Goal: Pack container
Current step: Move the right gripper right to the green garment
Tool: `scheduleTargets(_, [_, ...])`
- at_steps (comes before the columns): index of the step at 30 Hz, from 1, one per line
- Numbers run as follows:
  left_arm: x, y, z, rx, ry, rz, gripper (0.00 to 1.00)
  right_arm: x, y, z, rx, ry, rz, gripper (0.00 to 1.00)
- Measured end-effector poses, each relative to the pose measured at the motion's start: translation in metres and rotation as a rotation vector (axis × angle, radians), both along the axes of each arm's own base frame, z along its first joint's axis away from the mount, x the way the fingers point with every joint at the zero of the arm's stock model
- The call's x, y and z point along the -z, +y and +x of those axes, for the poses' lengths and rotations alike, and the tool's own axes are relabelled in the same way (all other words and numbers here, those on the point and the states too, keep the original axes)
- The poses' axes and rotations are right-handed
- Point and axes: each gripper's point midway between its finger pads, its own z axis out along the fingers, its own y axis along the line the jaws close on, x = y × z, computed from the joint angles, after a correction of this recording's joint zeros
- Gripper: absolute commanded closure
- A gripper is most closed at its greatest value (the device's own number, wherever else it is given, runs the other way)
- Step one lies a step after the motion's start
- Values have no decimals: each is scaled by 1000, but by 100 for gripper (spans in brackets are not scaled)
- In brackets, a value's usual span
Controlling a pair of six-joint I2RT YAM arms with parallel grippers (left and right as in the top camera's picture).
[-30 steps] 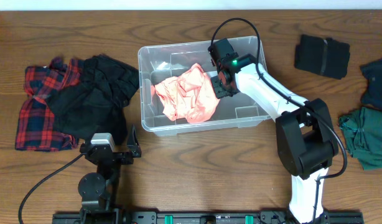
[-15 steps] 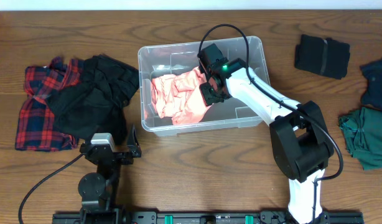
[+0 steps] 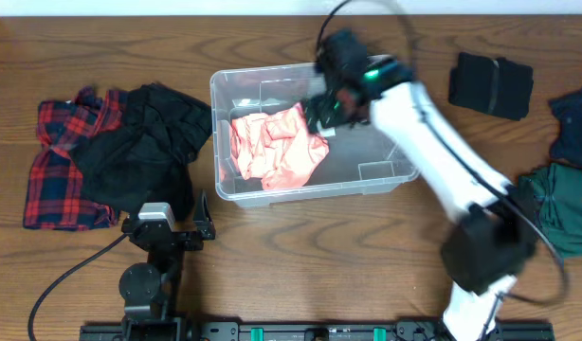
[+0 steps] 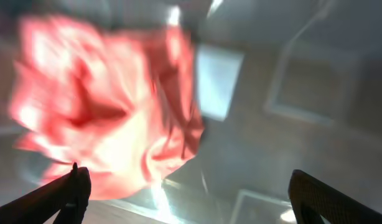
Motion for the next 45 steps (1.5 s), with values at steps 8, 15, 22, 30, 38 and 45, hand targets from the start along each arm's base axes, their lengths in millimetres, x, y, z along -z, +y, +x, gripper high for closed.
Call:
scheduleTargets(8, [0, 0, 0, 0, 0, 0, 2, -108, -125, -3, 315, -148, 89, 2])
scheduleTargets(15, [0, 0, 0, 0, 0, 0, 2, -74, -276, -49, 789, 103, 49, 1])
scheduleTargets(22, [0, 0, 0, 0, 0, 0, 2, -68, -350, -78, 1005, 142, 57, 1])
scheduleTargets(30, [0, 0, 0, 0, 0, 0, 2, -38, -421, -113, 1200, 177, 66, 1])
scheduleTargets(38, [0, 0, 0, 0, 0, 0, 2, 22, -474, -176, 1404, 281, 94, 1])
scheduleTargets(45, [0, 0, 0, 0, 0, 0, 2, 72, -494, -226, 1539, 344, 141, 2])
